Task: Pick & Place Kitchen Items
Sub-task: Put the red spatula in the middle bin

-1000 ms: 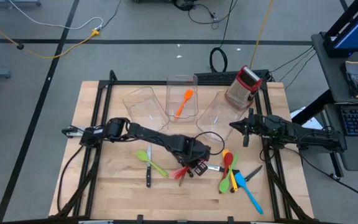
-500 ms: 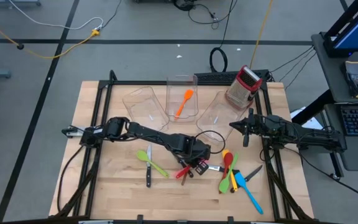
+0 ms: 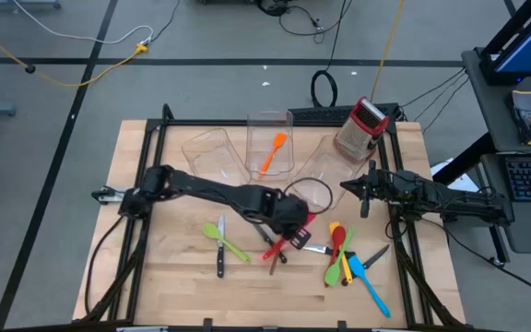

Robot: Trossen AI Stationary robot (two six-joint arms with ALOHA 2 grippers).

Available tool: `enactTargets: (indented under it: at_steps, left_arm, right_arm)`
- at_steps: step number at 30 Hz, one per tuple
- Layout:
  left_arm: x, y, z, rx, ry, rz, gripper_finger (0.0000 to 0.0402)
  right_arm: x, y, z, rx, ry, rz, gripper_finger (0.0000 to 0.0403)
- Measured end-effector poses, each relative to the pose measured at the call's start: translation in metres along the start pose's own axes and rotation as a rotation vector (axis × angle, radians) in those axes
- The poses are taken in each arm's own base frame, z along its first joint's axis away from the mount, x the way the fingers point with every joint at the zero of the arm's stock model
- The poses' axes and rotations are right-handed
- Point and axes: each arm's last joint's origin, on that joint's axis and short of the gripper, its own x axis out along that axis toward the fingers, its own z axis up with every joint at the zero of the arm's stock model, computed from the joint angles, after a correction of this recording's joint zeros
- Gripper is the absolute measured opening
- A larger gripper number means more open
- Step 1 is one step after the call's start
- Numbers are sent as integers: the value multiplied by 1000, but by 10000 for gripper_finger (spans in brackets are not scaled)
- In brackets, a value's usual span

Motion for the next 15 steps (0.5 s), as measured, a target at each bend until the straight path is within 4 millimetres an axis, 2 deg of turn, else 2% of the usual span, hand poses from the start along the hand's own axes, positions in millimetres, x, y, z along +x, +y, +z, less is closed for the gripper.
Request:
enactTargets:
  at_steps: [8, 12, 15]
  left_arm:
    - [-82, -1, 8, -119, -210, 18, 39]
    - [-113, 5, 15, -219, -307, 10, 39]
    - [-129, 14, 25, -323, -345, -9, 39]
  right_arm:
    - [0, 0, 0, 0, 0, 0, 4]
    - [0, 0, 0, 0, 1, 0, 4]
    - [0, 0, 0, 0, 2, 0, 4]
